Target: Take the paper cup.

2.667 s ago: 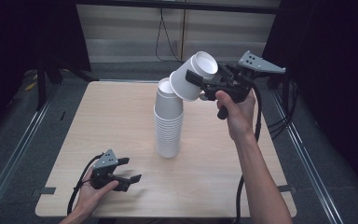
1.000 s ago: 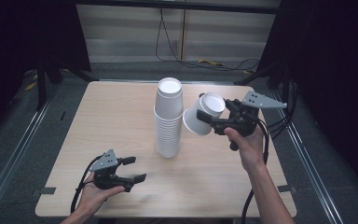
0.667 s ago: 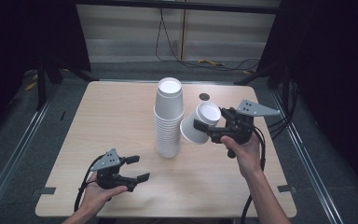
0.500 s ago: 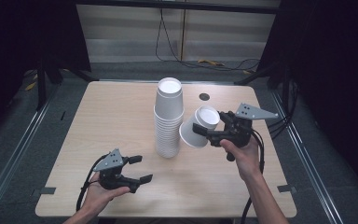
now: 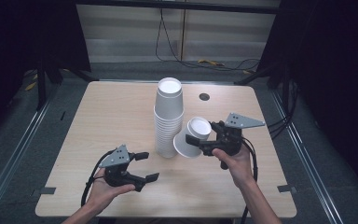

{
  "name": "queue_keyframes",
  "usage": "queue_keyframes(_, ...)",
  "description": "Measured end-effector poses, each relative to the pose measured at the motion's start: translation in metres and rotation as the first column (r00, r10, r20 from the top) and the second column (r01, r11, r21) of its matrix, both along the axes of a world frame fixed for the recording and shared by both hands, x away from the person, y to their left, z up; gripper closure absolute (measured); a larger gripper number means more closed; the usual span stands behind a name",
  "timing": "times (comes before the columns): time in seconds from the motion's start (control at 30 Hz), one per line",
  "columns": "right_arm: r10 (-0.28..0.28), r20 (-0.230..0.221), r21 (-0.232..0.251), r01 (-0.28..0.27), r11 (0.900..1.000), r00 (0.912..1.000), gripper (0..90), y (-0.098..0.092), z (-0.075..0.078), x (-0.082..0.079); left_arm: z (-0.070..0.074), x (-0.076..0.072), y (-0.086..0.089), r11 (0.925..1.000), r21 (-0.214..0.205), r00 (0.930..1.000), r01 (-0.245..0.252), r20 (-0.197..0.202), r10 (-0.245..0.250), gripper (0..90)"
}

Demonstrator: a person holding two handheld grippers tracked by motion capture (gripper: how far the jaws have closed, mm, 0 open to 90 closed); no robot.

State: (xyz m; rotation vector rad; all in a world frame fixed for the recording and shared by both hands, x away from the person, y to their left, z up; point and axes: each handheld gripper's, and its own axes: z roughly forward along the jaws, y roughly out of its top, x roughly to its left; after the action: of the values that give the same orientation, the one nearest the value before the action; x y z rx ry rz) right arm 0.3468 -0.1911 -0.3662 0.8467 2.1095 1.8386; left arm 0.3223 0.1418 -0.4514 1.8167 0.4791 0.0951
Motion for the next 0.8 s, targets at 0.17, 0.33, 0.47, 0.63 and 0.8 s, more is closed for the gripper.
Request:
queue_keyframes(0.17,0.023,-0.005,-0.036,-0.023,0.9991,0.9997,22.6,0.007,-0.004,-0.001,0.011,0.005,-0.006,1.0000,0.001,1.0000,-0.005,0.007,0.005,16.1)
queue_keyframes(0.33,0.035,-0.024,-0.040,-0.036,0.9985,0.9991,22.6,0.010,-0.012,-0.003,0.023,0.009,-0.014,0.9999,-0.011,0.9998,0.010,0.018,-0.010,15.6)
queue_keyframes(0.47,0.048,-0.033,-0.038,-0.049,0.9980,0.9983,22.6,0.012,-0.018,-0.003,0.024,0.012,-0.024,0.9996,-0.020,0.9996,0.018,0.021,-0.018,15.4)
queue_keyframes(0.63,0.067,-0.053,-0.031,-0.068,0.9972,0.9964,22.7,0.018,-0.026,-0.003,0.023,0.013,-0.033,0.9989,-0.028,0.9989,0.038,0.028,-0.038,15.5)
queue_keyframes(0.8,0.095,-0.064,-0.016,-0.096,0.9952,0.9934,22.8,0.024,-0.029,-0.004,0.022,0.015,-0.039,0.9985,-0.036,0.9984,0.042,0.040,-0.040,15.5)
